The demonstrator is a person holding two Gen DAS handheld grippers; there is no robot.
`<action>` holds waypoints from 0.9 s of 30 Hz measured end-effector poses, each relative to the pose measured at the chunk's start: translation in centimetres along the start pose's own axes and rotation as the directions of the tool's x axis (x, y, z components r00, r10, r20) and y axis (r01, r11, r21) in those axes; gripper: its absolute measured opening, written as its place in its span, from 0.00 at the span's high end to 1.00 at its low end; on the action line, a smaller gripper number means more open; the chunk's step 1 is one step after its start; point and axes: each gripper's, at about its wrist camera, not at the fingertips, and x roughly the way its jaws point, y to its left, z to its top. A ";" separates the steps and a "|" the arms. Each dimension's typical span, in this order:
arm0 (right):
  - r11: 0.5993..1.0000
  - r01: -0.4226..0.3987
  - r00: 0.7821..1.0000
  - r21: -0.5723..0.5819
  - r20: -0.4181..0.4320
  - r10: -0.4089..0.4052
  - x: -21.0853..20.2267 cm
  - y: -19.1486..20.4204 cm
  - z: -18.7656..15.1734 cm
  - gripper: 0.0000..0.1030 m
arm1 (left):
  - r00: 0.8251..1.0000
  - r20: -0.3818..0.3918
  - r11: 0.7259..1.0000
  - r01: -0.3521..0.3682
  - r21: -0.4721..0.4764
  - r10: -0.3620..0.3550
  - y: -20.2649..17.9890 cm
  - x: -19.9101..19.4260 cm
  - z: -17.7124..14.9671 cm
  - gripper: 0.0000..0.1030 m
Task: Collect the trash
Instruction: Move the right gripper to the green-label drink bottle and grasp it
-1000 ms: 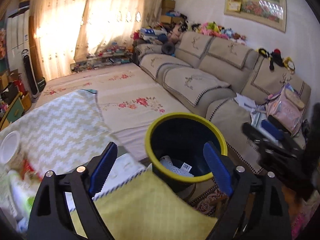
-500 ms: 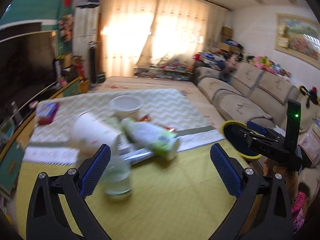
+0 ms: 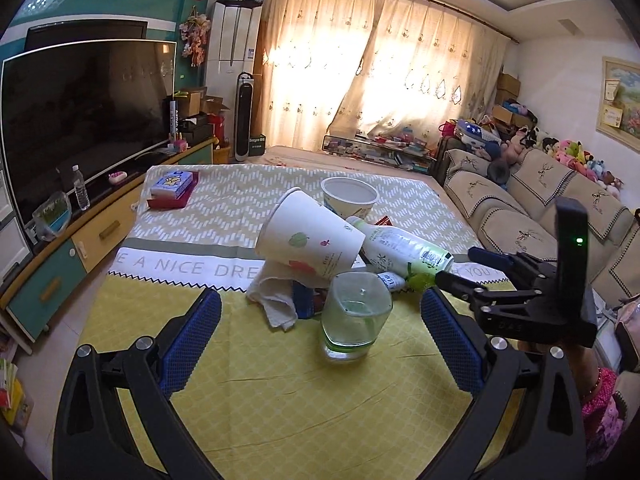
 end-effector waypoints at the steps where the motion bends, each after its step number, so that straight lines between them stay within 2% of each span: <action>1: 1.000 -0.002 1.000 -0.004 -0.020 0.002 0.6 0.0 0.0 0.26 | 1.000 0.000 1.000 0.003 0.002 -0.003 -0.5 0.1 0.1 0.05; 4: 1.000 -0.013 0.998 -0.003 -0.063 0.013 1.5 -0.2 -0.2 0.29 | 1.000 -0.012 1.000 0.011 0.000 -0.011 -1.3 0.3 0.1 0.05; 8: 1.000 0.012 0.998 -0.016 -0.066 -0.014 1.9 -0.3 0.3 0.35 | 0.999 -0.029 1.000 0.017 -0.004 -0.017 -1.4 0.9 0.0 0.05; 14: 1.000 0.009 0.995 -0.003 -0.100 -0.009 3.2 -0.4 0.6 0.45 | 0.999 -0.033 1.000 0.021 0.006 -0.021 -2.0 1.2 -0.1 0.05; 25: 0.999 -0.028 0.988 0.038 -0.151 0.033 4.9 -0.2 0.9 0.43 | 0.999 -0.042 0.999 0.027 0.020 -0.026 -2.4 1.5 -0.3 0.05; 27: 0.999 -0.021 0.988 0.041 -0.154 0.027 5.1 -0.3 1.0 0.46 | 0.999 -0.043 0.999 0.030 0.019 -0.029 -2.5 1.5 -0.3 0.05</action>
